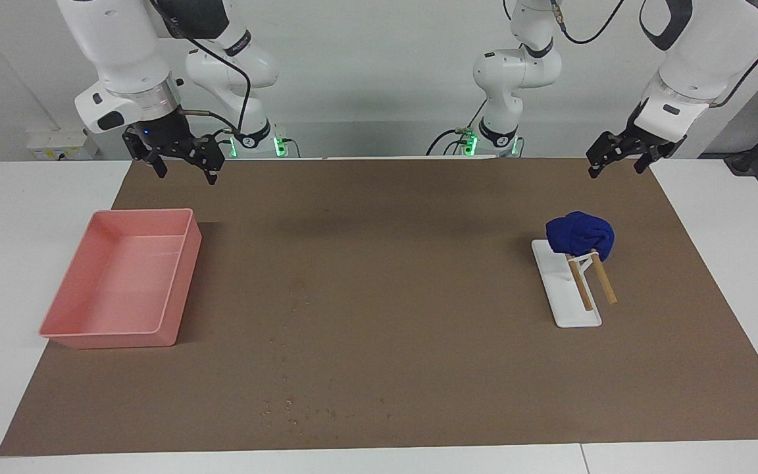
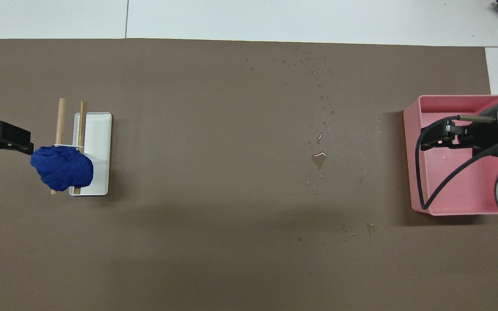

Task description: Wipe water with towel using both arms

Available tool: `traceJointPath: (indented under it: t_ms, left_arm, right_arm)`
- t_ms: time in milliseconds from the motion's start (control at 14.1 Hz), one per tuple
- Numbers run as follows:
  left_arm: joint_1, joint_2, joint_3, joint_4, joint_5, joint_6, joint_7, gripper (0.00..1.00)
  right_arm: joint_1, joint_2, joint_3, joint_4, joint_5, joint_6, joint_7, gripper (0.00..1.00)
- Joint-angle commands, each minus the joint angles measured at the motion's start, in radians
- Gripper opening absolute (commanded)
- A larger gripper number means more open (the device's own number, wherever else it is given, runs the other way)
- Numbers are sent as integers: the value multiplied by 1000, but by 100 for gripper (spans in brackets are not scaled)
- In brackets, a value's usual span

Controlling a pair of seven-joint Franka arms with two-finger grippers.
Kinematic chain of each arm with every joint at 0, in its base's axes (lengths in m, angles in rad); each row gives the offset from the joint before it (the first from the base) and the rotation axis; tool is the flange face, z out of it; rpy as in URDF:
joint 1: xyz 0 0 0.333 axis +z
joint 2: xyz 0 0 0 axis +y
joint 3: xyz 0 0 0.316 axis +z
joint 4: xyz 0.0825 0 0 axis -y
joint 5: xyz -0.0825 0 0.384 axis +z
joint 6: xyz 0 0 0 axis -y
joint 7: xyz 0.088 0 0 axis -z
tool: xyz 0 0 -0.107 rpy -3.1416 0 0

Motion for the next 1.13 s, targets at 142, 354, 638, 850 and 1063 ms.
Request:
traceJointPath:
  t_ms: [142,354,638,850,1063]
  left_arm:
    - [6,-10,-3,-2,13,-2,12,100]
    - [5,-17,-5,-22,13,30,-9,100]
    - [5,-22,-6,-74,11,96,-205,100]
    - [5,-23,6,-136,11,163,-242,100]
    - [5,-22,9,-191,14,235,-239,100]
  right_arm:
    - [-15,6,4,14,25,-21,-26,100]
    - [-15,4,4,13,25,-23,-26,100]
    - [-15,4,4,13,25,-23,-26,100]
    - [-15,6,4,13,25,-23,-26,100]
    - [-15,6,4,13,25,-21,-26,100]
